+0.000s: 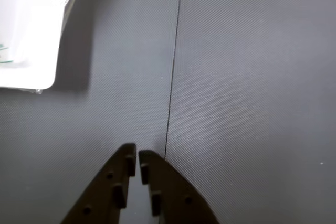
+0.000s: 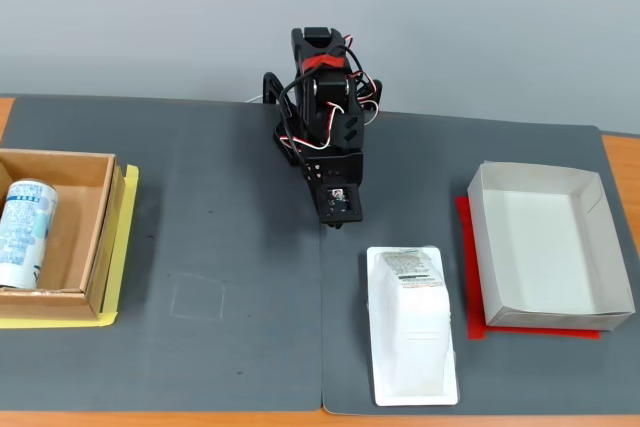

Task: Pick the can and put it in the brown box

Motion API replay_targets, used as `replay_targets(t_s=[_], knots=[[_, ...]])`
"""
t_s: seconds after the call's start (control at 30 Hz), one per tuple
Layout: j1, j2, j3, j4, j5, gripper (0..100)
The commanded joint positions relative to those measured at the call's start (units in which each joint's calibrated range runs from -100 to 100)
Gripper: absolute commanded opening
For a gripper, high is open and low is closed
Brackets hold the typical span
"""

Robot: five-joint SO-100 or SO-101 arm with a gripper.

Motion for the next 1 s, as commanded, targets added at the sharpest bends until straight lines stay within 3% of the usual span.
replay_targets(t_s=[0.0, 0.97], knots=[[1.2, -0.6, -2.9, 0.1, -0.1, 1], [2.9, -0.6, -2.9, 0.2, -0.1, 1]])
